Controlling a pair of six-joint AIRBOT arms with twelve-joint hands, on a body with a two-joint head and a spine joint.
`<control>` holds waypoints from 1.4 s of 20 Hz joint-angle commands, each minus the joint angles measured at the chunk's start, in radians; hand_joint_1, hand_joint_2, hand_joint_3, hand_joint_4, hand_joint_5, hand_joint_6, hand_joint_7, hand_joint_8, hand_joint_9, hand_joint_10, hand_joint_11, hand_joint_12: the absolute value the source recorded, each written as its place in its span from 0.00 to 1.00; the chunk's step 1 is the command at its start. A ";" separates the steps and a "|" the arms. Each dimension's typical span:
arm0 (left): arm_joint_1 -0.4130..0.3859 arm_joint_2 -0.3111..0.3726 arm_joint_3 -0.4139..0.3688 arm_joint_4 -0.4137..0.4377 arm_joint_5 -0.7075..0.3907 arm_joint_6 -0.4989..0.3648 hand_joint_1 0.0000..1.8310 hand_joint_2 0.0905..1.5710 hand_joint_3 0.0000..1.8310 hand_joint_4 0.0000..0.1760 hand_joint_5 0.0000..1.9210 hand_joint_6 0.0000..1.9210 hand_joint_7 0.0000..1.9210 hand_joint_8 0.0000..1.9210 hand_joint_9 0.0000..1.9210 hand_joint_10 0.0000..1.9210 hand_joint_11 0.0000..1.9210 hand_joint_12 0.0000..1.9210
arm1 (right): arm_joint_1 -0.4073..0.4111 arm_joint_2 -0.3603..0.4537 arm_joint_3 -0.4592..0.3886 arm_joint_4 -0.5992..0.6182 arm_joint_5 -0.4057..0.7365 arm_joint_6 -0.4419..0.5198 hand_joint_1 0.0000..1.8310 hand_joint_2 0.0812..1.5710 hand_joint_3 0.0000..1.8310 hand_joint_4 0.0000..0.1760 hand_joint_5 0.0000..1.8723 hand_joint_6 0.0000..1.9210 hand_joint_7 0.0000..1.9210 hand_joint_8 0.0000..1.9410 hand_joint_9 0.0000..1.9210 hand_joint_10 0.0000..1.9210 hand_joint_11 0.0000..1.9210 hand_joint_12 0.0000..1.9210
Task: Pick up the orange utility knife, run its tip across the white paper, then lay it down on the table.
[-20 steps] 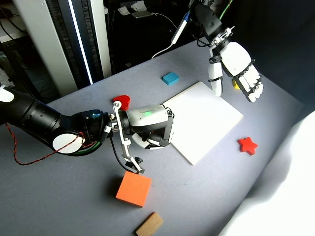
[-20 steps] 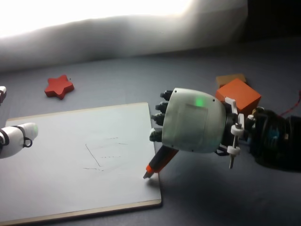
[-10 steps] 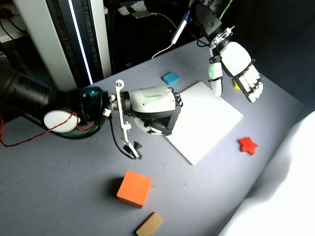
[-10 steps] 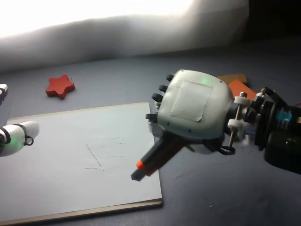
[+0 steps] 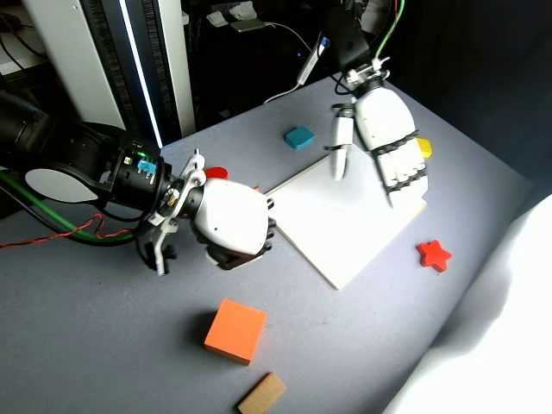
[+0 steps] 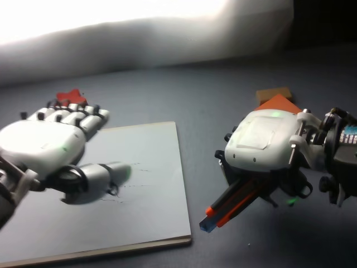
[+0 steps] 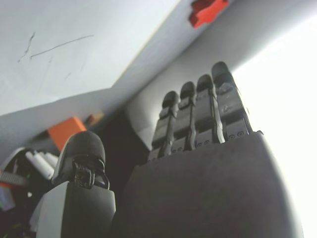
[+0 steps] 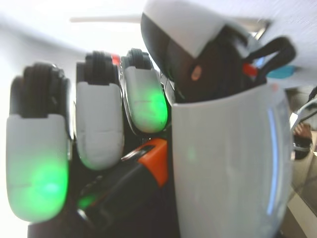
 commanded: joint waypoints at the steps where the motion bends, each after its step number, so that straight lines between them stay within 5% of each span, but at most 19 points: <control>1: -0.012 -0.004 -0.010 0.052 -0.071 0.012 0.00 0.82 0.00 0.00 0.03 0.00 0.03 0.00 0.01 0.00 0.00 0.14 | 0.000 0.000 0.003 0.001 0.115 -0.009 0.81 0.63 0.40 1.00 0.85 1.00 0.94 1.00 1.00 1.00 1.00 1.00; 6: -0.035 -0.044 -0.056 0.052 -0.075 0.031 0.00 0.82 0.00 0.00 0.02 0.00 0.02 0.00 0.00 0.00 0.00 0.12 | -0.042 -0.029 0.041 0.000 0.231 -0.061 0.79 0.55 0.50 1.00 0.67 1.00 0.79 1.00 0.87 1.00 0.88 1.00; 7: -0.036 -0.047 -0.057 0.052 -0.075 0.032 0.00 0.82 0.00 0.00 0.02 0.00 0.01 0.00 0.00 0.00 0.00 0.12 | -0.043 -0.029 0.041 0.000 0.231 -0.062 0.68 0.39 0.77 0.00 0.50 0.98 0.60 1.00 0.76 1.00 0.77 1.00; 8: -0.035 -0.050 -0.056 0.051 -0.077 0.032 0.00 0.82 0.00 0.00 0.02 0.00 0.02 0.00 0.01 0.00 0.00 0.13 | -0.046 -0.030 0.040 0.000 0.231 -0.061 0.66 0.38 0.78 0.00 0.44 0.98 0.54 1.00 0.68 1.00 0.66 1.00; 11: -0.023 -0.050 -0.050 0.030 -0.116 0.032 0.00 0.82 0.00 0.00 0.02 0.00 0.02 0.00 0.00 0.00 0.00 0.10 | -0.049 -0.027 0.038 0.000 0.236 -0.059 0.58 0.65 0.41 0.00 0.27 0.95 0.33 0.99 0.35 1.00 0.34 1.00; 12: -0.017 -0.049 -0.043 0.024 -0.134 0.032 0.00 0.82 0.00 0.00 0.01 0.00 0.01 0.00 0.00 0.00 0.00 0.10 | -0.049 -0.023 0.034 0.000 0.239 -0.060 0.55 0.78 0.21 0.00 0.23 0.94 0.28 0.98 0.24 1.00 0.25 1.00; 13: -0.013 -0.047 -0.034 0.016 -0.139 0.032 0.00 0.82 0.00 0.00 0.02 0.00 0.02 0.00 0.00 0.00 0.00 0.10 | -0.049 -0.018 0.030 0.000 0.240 -0.060 0.59 0.69 0.15 0.00 0.05 0.78 0.06 0.86 0.06 1.00 0.08 1.00; 14: -0.012 -0.044 -0.027 0.004 -0.144 0.036 0.00 0.82 0.00 0.00 0.02 0.00 0.02 0.00 0.00 0.00 0.00 0.10 | -0.048 -0.012 0.022 0.000 0.240 -0.059 0.59 0.69 0.15 0.00 0.05 0.78 0.06 0.86 0.06 1.00 0.08 1.00; 15: -0.012 -0.042 -0.023 -0.013 -0.156 0.048 0.00 0.82 0.00 0.00 0.02 0.00 0.02 0.00 0.00 0.00 0.00 0.10 | -0.047 -0.005 0.013 0.000 0.240 -0.057 0.56 0.66 0.17 0.00 0.01 0.67 0.04 0.73 0.01 0.91 0.02 1.00; 16: -0.015 -0.039 -0.021 -0.034 -0.191 0.069 0.00 0.82 0.00 0.00 0.02 0.00 0.01 0.00 0.00 0.00 0.00 0.10 | -0.047 0.007 -0.002 0.000 0.240 -0.049 0.48 0.67 0.19 0.00 0.00 0.44 0.01 0.54 0.00 0.71 0.00 0.98; 17: -0.016 -0.035 -0.022 -0.044 -0.214 0.083 0.00 0.82 0.00 0.00 0.02 0.00 0.02 0.00 0.01 0.00 0.00 0.11 | -0.047 0.019 -0.020 0.000 0.237 -0.049 0.45 0.63 0.17 0.00 0.00 0.20 0.00 0.27 0.00 0.37 0.00 0.65; 18: -0.016 -0.030 -0.023 -0.049 -0.217 0.088 0.00 0.82 0.00 0.00 0.02 0.00 0.02 0.00 0.01 0.00 0.00 0.11 | -0.049 0.029 -0.032 0.000 0.236 -0.049 0.45 0.63 0.17 0.00 0.00 0.20 0.00 0.27 0.00 0.37 0.00 0.65; 19: -0.016 -0.020 -0.031 -0.052 -0.217 0.103 0.00 0.82 0.00 0.00 0.02 0.00 0.01 0.00 0.00 0.00 0.00 0.10 | -0.049 0.050 -0.057 0.000 0.236 -0.045 0.41 0.63 0.15 0.00 0.00 0.04 0.00 0.11 0.00 0.13 0.00 0.18; 20: -0.016 -0.016 -0.042 -0.068 -0.217 0.113 0.00 0.82 0.00 0.00 0.02 0.00 0.01 0.00 0.00 0.00 0.00 0.10 | -0.048 0.066 -0.077 0.000 0.230 -0.033 0.40 0.64 0.12 0.00 0.00 0.01 0.00 0.05 0.00 0.04 0.00 0.03; 23: -0.016 -0.017 -0.098 -0.107 -0.260 0.146 0.00 0.82 0.00 0.00 0.01 0.00 0.01 0.00 0.00 0.00 0.00 0.10 | -0.009 0.153 -0.171 0.106 0.104 0.005 0.37 0.61 0.09 0.00 0.00 0.00 0.00 0.00 0.00 0.00 0.00 0.00; 25: -0.009 -0.023 -0.125 -0.107 -0.272 0.145 0.00 0.82 0.00 0.00 0.04 0.01 0.05 0.01 0.04 0.01 0.00 0.19 | 0.003 0.219 -0.234 0.173 0.073 0.005 0.20 0.68 0.08 0.00 0.01 0.00 0.03 0.01 0.01 0.01 0.00 0.00; 26: -0.007 -0.024 -0.133 -0.107 -0.274 0.143 0.00 0.82 0.00 0.00 0.04 0.01 0.05 0.01 0.04 0.01 0.00 0.19 | 0.008 0.246 -0.256 0.191 0.056 0.005 0.20 0.68 0.08 0.00 0.01 0.00 0.03 0.01 0.01 0.01 0.00 0.00; 28: -0.005 -0.024 -0.154 -0.102 -0.283 0.140 0.00 0.83 0.00 0.00 0.14 0.03 0.17 0.02 0.14 0.03 0.00 0.44 | 0.071 0.329 -0.305 0.219 -0.125 0.007 0.10 0.75 0.02 0.00 0.05 0.06 0.12 0.03 0.05 0.10 0.00 0.10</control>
